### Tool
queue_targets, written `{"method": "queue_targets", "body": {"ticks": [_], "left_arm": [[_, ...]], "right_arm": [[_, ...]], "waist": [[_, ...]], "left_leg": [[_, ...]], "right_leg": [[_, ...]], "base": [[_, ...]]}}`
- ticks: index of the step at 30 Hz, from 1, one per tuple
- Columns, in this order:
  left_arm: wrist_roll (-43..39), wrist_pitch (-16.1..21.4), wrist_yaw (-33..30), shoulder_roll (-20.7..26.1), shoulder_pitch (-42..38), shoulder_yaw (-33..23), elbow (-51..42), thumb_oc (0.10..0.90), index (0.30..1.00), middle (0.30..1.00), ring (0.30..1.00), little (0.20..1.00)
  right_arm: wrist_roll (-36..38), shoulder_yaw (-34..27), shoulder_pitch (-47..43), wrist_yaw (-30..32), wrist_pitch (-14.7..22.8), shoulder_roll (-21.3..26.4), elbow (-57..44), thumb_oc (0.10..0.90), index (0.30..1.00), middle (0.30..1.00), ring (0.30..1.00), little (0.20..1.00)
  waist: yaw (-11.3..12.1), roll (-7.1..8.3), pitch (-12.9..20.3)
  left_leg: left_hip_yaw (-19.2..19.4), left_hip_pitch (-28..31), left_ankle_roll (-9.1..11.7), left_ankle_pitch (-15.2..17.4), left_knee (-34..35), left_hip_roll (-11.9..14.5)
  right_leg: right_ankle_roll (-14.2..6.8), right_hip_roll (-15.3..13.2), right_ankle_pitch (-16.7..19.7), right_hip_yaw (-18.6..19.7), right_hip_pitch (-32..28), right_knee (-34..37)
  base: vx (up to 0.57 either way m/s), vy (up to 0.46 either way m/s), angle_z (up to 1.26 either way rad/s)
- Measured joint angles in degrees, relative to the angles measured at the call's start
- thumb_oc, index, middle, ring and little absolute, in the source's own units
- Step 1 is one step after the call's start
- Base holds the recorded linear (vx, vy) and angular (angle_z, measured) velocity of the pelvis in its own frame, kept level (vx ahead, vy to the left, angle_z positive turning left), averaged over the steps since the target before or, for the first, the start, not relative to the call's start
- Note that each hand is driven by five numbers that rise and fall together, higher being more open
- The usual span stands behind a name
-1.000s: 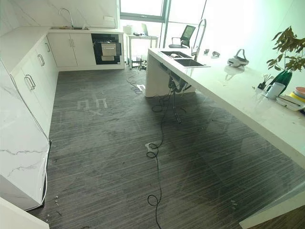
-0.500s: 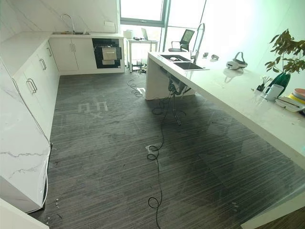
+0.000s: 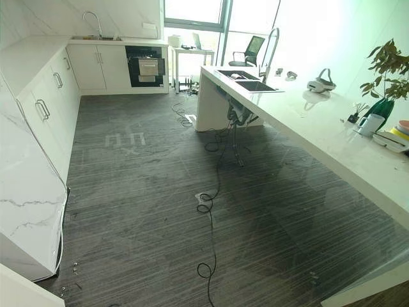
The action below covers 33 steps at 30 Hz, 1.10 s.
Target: Place the dishes in the dishwasher.
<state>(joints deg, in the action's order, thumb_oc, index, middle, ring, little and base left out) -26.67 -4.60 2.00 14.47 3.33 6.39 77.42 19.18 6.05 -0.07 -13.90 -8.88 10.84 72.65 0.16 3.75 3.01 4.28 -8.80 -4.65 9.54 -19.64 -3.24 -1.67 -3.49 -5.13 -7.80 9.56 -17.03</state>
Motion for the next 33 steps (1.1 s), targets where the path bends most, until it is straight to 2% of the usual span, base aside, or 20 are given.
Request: {"method": "queue_targets", "body": {"ticks": [8,9,10,11,12,13,14,15,16,17,19,23,25,27,28,29,30,31,32,33], "left_arm": [[-4.6,11.9,0.9,0.2,3.5,-0.9,-31.2,0.800,0.900,0.900,0.900,0.900],[-4.8,12.1,0.6,0.4,4.2,-1.8,-34.2,0.800,0.900,0.900,0.900,0.900],[-6.4,13.5,0.0,2.5,8.1,-4.6,-45.2,0.800,0.900,0.900,0.900,0.900],[-6.7,14.4,0.4,2.2,6.8,-4.9,-46.2,0.800,0.900,0.900,0.900,0.900],[-6.7,14.8,0.9,2.3,6.8,-4.9,-46.2,0.800,0.900,0.900,0.900,0.900],[-6.7,15.4,1.1,2.1,7.3,-5.3,-46.2,0.800,0.900,0.900,0.900,0.900],[-6.8,15.8,1.2,1.7,8.5,-5.4,-46.3,0.800,0.900,0.900,0.900,0.900],[-6.9,15.7,1.0,0.9,10.3,-5.4,-46.4,0.800,0.900,0.900,0.900,0.900],[-6.9,16.4,1.1,-0.3,12.9,-5.4,-47.2,0.800,0.900,0.900,0.900,0.900],[-6.9,16.0,1.1,-0.6,13.2,-5.3,-46.5,0.800,0.900,0.900,0.900,0.900],[-6.9,16.1,1.1,-0.9,15.1,-5.9,-46.4,0.800,0.900,0.900,0.900,0.900],[-6.8,15.9,1.3,-1.3,15.6,-7.3,-46.7,0.800,0.900,0.900,0.900,0.900],[-6.7,15.8,1.7,-1.4,14.5,-7.1,-47.6,0.800,0.900,0.900,0.900,0.900],[-6.5,15.3,2.6,-1.2,13.9,-6.8,-47.9,0.800,0.900,0.900,0.900,0.900],[-6.2,15.4,2.6,-0.7,12.2,-6.8,-48.3,0.800,0.900,0.900,0.900,0.900],[-6.2,15.6,2.5,0.2,10.3,-6.2,-48.5,0.800,0.900,0.900,0.900,0.900],[-6.2,16.4,2.7,0.5,8.5,-6.1,-48.5,0.800,0.900,0.900,0.900,0.900],[-6.2,15.8,2.1,0.4,7.1,-5.3,-46.6,0.800,0.900,0.900,0.900,0.900],[-6.1,15.5,0.8,1.8,7.8,-0.7,-46.6,0.800,0.900,0.900,0.900,0.900],[-6.1,15.5,0.8,1.9,9.2,0.2,-47.9,0.800,0.900,0.900,0.900,0.900]], "right_arm": [[2.5,2.0,5.6,2.6,5.0,2.5,-24.0,0.800,0.900,0.900,0.900,0.900],[3.4,2.1,6.5,3.7,4.2,2.9,-28.8,0.800,0.900,0.900,0.900,0.900],[3.9,2.5,11.1,6.0,4.3,2.8,-45.1,0.800,0.900,0.900,0.900,0.900],[4.1,1.6,11.9,6.3,6.1,4.0,-49.0,0.800,0.900,0.900,0.900,0.900],[4.0,0.9,11.1,6.5,6.9,4.8,-49.3,0.800,0.900,0.900,0.900,0.900],[3.9,0.2,10.1,7.1,7.1,5.3,-49.0,0.800,0.900,0.900,0.900,0.900],[3.9,-0.8,10.1,7.1,7.3,5.9,-49.6,0.800,0.900,0.900,0.900,0.900],[3.9,-1.2,9.9,7.2,7.3,6.7,-49.8,0.800,0.900,0.900,0.900,0.900],[3.9,-1.0,9.0,6.7,7.2,9.4,-50.5,0.800,0.900,0.900,0.900,0.900],[3.9,-1.1,9.3,6.3,7.2,10.3,-50.5,0.800,0.900,0.900,0.900,0.900],[3.9,-1.6,12.5,5.4,7.3,10.4,-50.6,0.800,0.900,0.900,0.900,0.900],[3.8,-2.5,18.0,3.7,7.2,11.4,-52.8,0.800,0.900,0.900,0.900,0.900],[3.8,-2.6,18.8,3.6,7.1,10.3,-52.7,0.800,0.900,0.900,0.900,0.900],[3.8,-1.9,19.3,3.3,7.3,8.9,-56.2,0.800,0.900,0.900,0.900,0.900],[3.8,-1.1,17.7,3.0,7.7,8.6,-58.1,0.800,0.900,0.900,0.900,0.900],[3.8,-1.3,16.8,3.1,8.0,7.4,-58.7,0.800,0.900,0.900,0.900,0.900],[3.8,-0.9,15.4,3.1,8.6,7.0,-59.1,0.800,0.900,0.900,0.900,0.900],[3.8,-0.4,14.5,3.9,8.6,6.4,-60.1,0.800,0.900,0.900,0.900,0.900],[3.9,1.5,13.5,4.5,8.5,6.2,-60.4,0.800,0.900,0.900,0.900,0.900],[3.9,3.0,13.4,4.6,8.5,6.6,-60.9,0.800,0.900,0.900,0.900,0.900]], "waist": [[0.1,0.85,-6.7],[0.0,1.14,-7.8],[-0.1,5.88,-10.0],[-0.9,5.89,-12.1],[0.3,4.72,-12.9],[1.6,3.61,-13.1],[1.7,2.33,-13.6],[2.3,-0.97,-13.8],[4.9,-5.18,-14.6],[4.3,-7.36,-15.4],[4.9,-7.56,-15.1],[4.1,-5.54,-12.2],[4.8,-0.38,-8.0],[4.7,-0.24,-6.7],[4.2,-0.65,-6.6],[3.7,-1.10,-6.6],[3.2,-2.65,-6.9],[1.3,-2.86,-7.4],[0.4,-5.60,-7.9],[0.3,-7.32,-8.0]], "left_leg": [[0.0,1.7,1.3,-1.1,1.7,0.3],[0.8,2.8,2.8,-2.2,2.7,0.4],[5.0,-2.9,11.0,-6.0,-8.0,-0.4],[4.3,-10.2,11.0,-11.5,-21.8,0.6],[4.3,-16.4,9.9,-12.7,-29.4,2.2],[4.9,-19.3,8.9,-11.8,-26.1,3.6],[5.6,-19.9,8.9,-11.8,-18.2,4.6],[6.7,-18.5,9.4,-12.3,-2.3,6.7],[5.5,-17.6,10.9,-13.3,13.3,10.3],[3.3,-19.8,11.0,-13.3,11.2,11.9],[1.1,-20.9,10.6,-13.4,6.5,12.4],[6.9,-16.3,7.0,-11.7,1.8,10.9],[6.2,-8.0,-1.8,-12.6,5.9,2.0],[5.4,-4.5,-4.0,-10.1,5.0,1.1],[5.9,-5.7,-4.5,-7.8,0.0,1.1],[6.4,-8.2,-5.0,-4.2,-4.4,1.0],[5.9,-7.6,-6.3,0.2,-5.5,-0.1],[4.3,-6.8,-7.5,3.8,-9.4,-1.4],[4.5,-3.3,-9.1,5.9,-9.3,-1.7],[4.5,-1.3,-8.3,5.3,-6.3,-1.9]], "right_leg": [[1.8,0.4,-1.3,0.4,0.4,-2.0],[2.8,1.1,-2.7,0.0,0.7,-4.3],[9.3,1.6,-7.6,-0.4,1.5,-7.3],[9.7,2.0,-5.0,-0.7,0.1,-6.6],[9.5,2.8,-5.9,0.2,-0.6,-6.3],[8.4,4.2,-7.0,1.3,-1.4,-5.3],[7.9,5.7,-6.7,1.4,-2.6,-3.4],[5.6,7.7,-7.3,1.1,-4.9,-1.1],[6.7,8.7,-9.5,-0.5,-4.0,-5.5],[6.2,10.9,-9.5,-0.3,-5.7,-5.6],[6.8,11.5,-12.3,0.8,-8.6,-6.4],[4.9,10.5,-14.1,2.7,-16.4,-0.5],[0.2,5.1,-14.8,4.2,-21.2,-1.5],[-3.2,0.9,-14.1,4.1,-21.3,-6.7],[-4.8,-1.0,-5.2,4.8,-21.7,-5.9],[-6.6,-1.0,-3.9,5.2,-21.0,-10.4],[-8.0,-1.3,-1.1,4.2,-16.1,-22.9],[-6.9,-2.4,10.3,6.2,-8.5,-39.5],[-4.3,-3.0,11.7,5.6,9.0,-56.6],[-2.9,-2.0,8.4,4.3,16.3,-55.9]], "base": [[0.07,-0.171,-0.02],[0.11,-0.278,-0.35],[0.17,-0.168,0.09],[0.30,-0.083,0.17],[0.36,0.036,0.09],[0.52,0.133,-0.32],[0.54,0.176,-0.43],[0.77,0.279,-0.87],[0.60,0.223,-0.77],[0.59,0.221,-0.69],[0.40,0.167,-0.16],[0.57,0.235,-0.14],[0.74,0.367,-0.19],[0.40,0.279,-0.13],[0.48,0.408,0.17],[0.39,0.378,0.34],[0.37,0.354,0.69],[0.30,0.179,0.52],[0.47,0.036,0.33],[0.51,-0.058,0.22]]}}
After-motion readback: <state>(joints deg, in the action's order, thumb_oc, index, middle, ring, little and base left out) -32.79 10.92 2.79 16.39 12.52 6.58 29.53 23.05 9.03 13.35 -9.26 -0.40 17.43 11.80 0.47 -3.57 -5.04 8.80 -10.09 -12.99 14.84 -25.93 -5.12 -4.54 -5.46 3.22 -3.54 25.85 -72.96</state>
